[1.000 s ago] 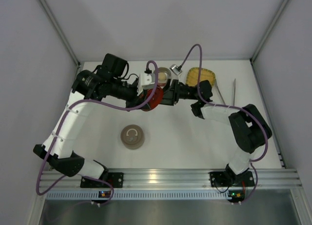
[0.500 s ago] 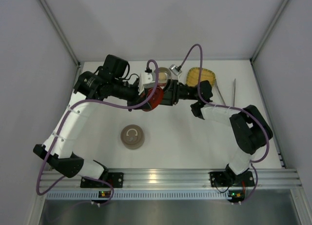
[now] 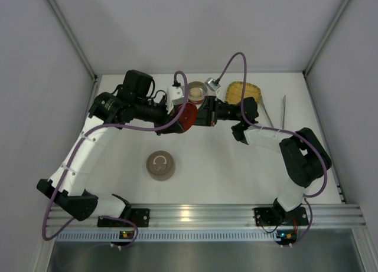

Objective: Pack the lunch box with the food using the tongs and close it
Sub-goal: Pick up the box lid from the center of the board.

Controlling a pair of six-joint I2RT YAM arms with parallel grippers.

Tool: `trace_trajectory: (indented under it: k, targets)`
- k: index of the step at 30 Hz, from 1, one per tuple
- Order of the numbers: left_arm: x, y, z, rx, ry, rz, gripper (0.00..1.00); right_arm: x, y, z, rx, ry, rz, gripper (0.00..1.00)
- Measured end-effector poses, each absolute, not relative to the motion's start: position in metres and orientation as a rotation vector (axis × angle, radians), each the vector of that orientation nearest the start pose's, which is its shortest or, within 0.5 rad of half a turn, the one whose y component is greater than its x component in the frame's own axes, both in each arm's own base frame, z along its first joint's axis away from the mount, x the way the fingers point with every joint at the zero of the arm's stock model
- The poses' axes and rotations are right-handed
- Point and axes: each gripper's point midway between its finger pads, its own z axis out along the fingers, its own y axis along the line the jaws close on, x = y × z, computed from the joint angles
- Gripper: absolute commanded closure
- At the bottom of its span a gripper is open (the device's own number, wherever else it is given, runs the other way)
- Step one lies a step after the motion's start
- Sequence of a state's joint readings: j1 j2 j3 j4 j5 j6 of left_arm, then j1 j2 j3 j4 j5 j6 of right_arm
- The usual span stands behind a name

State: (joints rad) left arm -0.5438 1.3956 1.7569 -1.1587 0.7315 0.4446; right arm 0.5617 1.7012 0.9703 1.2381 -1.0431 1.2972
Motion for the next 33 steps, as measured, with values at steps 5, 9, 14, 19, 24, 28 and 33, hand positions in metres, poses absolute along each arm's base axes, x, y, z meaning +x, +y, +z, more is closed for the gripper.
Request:
trace_trajectory:
  k: [5,9,14,19,24,28,33]
  targets:
    - [0.211,-0.237,0.326,1.296,1.846,-0.833,0.17,0.237,0.352,0.309,-0.718,1.54,2.05,1.0]
    - [0.223,-0.22,0.332,1.165,1.867,-0.724,0.02,0.245,0.336,0.313,-0.781,1.505,1.956,1.0]
    - [0.242,-0.199,0.347,0.959,1.91,-0.652,0.02,0.286,0.323,0.332,-0.8,1.527,1.561,1.0]
    - [0.257,-0.186,0.355,0.764,1.968,-0.668,0.02,0.302,0.308,0.36,-0.864,1.536,1.138,1.0]
    - [0.283,-0.17,0.362,0.518,2.016,-0.777,0.02,0.323,0.289,0.336,-0.933,1.708,0.784,1.0]
    - [0.3,-0.174,0.351,0.416,2.031,-0.868,0.05,0.334,0.28,0.288,-1.032,1.89,0.541,1.0]
    - [0.306,-0.191,0.321,0.312,2.085,-1.038,0.15,0.3,0.28,0.232,-1.27,2.027,0.305,1.0]
